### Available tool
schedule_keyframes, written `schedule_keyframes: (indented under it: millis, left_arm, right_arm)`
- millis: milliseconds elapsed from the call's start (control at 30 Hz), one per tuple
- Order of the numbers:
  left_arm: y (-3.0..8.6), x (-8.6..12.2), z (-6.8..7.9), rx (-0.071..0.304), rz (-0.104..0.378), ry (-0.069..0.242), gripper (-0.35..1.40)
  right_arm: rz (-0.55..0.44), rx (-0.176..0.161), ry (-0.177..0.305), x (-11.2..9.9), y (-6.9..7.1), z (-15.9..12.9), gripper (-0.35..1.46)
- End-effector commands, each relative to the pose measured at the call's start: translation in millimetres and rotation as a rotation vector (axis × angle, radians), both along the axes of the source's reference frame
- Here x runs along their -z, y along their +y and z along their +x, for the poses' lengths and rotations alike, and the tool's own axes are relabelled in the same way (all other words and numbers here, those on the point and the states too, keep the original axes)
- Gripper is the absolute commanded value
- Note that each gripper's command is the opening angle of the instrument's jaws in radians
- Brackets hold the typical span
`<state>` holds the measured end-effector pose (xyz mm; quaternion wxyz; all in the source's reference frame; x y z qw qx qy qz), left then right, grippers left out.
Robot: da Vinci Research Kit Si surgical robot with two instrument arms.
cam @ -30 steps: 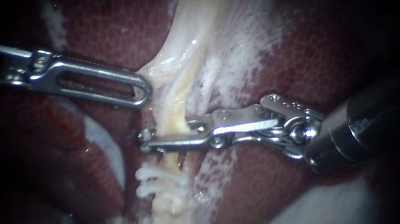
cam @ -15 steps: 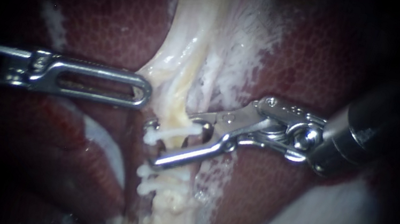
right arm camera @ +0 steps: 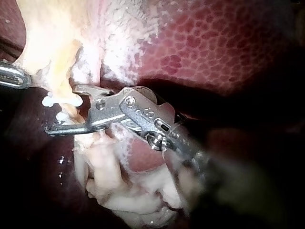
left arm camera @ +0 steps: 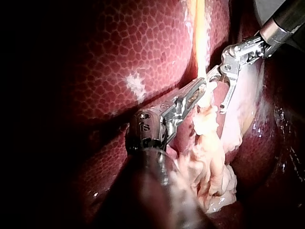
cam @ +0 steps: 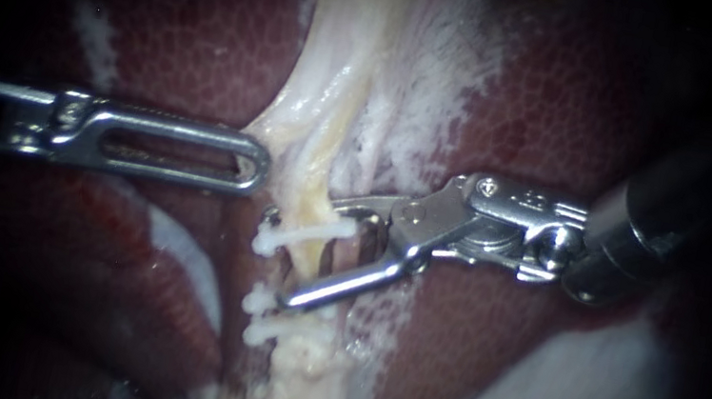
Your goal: Going back third clip left tube
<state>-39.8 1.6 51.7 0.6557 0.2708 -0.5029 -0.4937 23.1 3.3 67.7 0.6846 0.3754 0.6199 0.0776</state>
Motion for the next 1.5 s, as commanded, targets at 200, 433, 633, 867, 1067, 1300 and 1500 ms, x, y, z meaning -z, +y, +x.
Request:
schedule_keyframes:
  millis: [200,433,633,867,1067,1300,1500]
  left_arm:
    - [0.0,0.0,0.0,0.000,0.000,0.000,-0.35]
    - [0.0,0.0,0.1,0.000,0.000,0.000,-0.35]
    - [-0.1,-0.2,0.0,0.000,-0.001,0.000,-0.35]
    - [-0.1,-0.3,-0.1,0.000,-0.002,0.000,-0.35]
    - [-0.2,-0.5,-0.1,0.000,-0.002,0.001,-0.35]
    - [-0.1,-0.6,-0.2,0.000,-0.002,0.001,-0.35]
    - [-0.1,-0.6,-0.3,0.001,-0.003,0.001,-0.35]
  right_arm:
    - [-0.007,-0.007,-0.004,-0.2,0.2,-1.4,0.58]
    - [-0.023,-0.028,-0.016,0.1,0.2,-3.8,0.58]
    - [-0.061,-0.052,-0.022,0.6,0.6,-6.9,0.60]
    - [-0.115,-0.079,-0.028,2.6,1.2,-11.2,0.60]
    - [-0.158,-0.100,-0.033,4.9,2.0,-13.4,0.60]
    - [-0.185,-0.111,-0.036,7.0,2.5,-15.4,0.60]
    - [-0.186,-0.109,-0.035,7.4,2.0,-15.6,0.60]
